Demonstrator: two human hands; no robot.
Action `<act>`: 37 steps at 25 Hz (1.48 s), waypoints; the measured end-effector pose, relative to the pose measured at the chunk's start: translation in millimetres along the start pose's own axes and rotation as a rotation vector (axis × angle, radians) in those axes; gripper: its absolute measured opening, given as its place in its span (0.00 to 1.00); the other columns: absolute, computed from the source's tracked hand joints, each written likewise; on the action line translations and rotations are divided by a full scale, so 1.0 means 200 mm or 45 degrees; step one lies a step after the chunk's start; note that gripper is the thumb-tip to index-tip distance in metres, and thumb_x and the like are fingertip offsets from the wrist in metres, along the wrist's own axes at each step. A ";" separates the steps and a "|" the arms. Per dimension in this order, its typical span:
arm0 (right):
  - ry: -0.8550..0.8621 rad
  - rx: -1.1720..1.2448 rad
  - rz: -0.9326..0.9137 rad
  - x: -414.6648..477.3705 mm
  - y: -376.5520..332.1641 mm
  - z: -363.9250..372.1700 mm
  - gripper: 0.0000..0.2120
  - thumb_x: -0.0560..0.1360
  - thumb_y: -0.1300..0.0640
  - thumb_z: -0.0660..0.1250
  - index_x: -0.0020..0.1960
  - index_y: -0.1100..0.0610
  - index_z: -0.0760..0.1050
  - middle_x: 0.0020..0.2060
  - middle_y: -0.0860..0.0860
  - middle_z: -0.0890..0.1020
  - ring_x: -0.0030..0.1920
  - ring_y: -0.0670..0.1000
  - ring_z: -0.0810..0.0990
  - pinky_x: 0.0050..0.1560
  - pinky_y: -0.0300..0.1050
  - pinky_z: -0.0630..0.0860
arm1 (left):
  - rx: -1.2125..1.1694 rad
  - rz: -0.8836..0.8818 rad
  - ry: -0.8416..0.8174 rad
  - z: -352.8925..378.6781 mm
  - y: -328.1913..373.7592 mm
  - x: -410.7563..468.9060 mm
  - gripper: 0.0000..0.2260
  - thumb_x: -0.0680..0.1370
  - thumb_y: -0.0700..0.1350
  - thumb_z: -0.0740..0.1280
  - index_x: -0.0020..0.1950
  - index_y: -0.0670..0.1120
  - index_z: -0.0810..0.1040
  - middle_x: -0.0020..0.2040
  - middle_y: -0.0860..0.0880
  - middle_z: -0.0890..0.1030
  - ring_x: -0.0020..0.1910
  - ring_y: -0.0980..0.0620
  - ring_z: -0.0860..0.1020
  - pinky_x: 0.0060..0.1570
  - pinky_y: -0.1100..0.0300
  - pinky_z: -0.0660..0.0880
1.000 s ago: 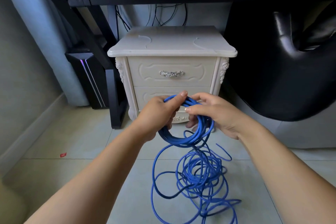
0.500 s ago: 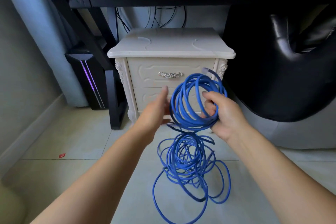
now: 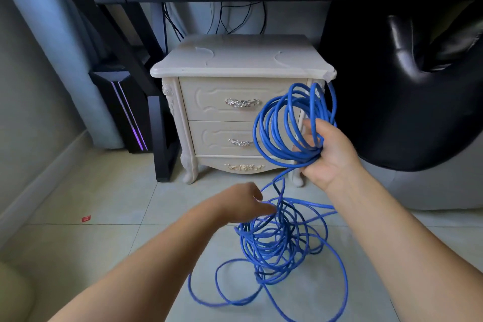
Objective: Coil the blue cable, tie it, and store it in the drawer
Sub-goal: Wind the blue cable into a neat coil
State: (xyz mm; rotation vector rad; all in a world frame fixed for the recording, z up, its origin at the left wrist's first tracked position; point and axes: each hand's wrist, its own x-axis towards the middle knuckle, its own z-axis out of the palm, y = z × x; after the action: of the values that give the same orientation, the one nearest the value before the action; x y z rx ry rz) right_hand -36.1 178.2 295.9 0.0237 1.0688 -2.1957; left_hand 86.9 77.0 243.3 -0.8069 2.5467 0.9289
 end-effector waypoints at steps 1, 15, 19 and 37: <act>-0.009 0.018 -0.013 -0.01 -0.01 0.01 0.15 0.76 0.63 0.65 0.34 0.53 0.66 0.30 0.50 0.68 0.31 0.51 0.73 0.41 0.49 0.77 | -0.002 -0.027 -0.041 0.04 -0.01 0.02 0.28 0.75 0.63 0.67 0.67 0.47 0.74 0.62 0.48 0.77 0.60 0.48 0.76 0.60 0.57 0.71; -0.022 0.115 -0.079 -0.07 -0.10 0.03 0.19 0.77 0.67 0.60 0.33 0.52 0.58 0.19 0.45 0.62 0.18 0.44 0.65 0.21 0.35 0.67 | -1.878 -0.202 -0.148 0.13 0.02 0.18 0.16 0.82 0.40 0.52 0.54 0.40 0.79 0.51 0.34 0.83 0.51 0.40 0.83 0.43 0.54 0.79; 0.005 0.119 -0.113 -0.07 -0.10 0.03 0.21 0.77 0.67 0.59 0.30 0.52 0.55 0.19 0.45 0.61 0.17 0.44 0.65 0.21 0.34 0.68 | -2.154 -0.277 -0.019 0.10 0.04 0.17 0.12 0.84 0.39 0.55 0.53 0.38 0.78 0.43 0.38 0.84 0.47 0.44 0.84 0.41 0.51 0.81; -0.133 -0.860 0.309 -0.02 0.06 -0.04 0.06 0.79 0.63 0.63 0.54 0.63 0.76 0.49 0.64 0.85 0.32 0.55 0.84 0.25 0.40 0.77 | -1.867 -0.026 0.177 -0.03 -0.01 0.06 0.17 0.75 0.37 0.71 0.64 0.37 0.76 0.47 0.39 0.85 0.39 0.44 0.84 0.39 0.54 0.82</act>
State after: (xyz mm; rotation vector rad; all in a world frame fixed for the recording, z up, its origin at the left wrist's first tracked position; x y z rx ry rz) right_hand -27.3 181.5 282.9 -0.2456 1.5987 -1.5211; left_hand 78.9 67.1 240.5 -1.1699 1.5370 2.7916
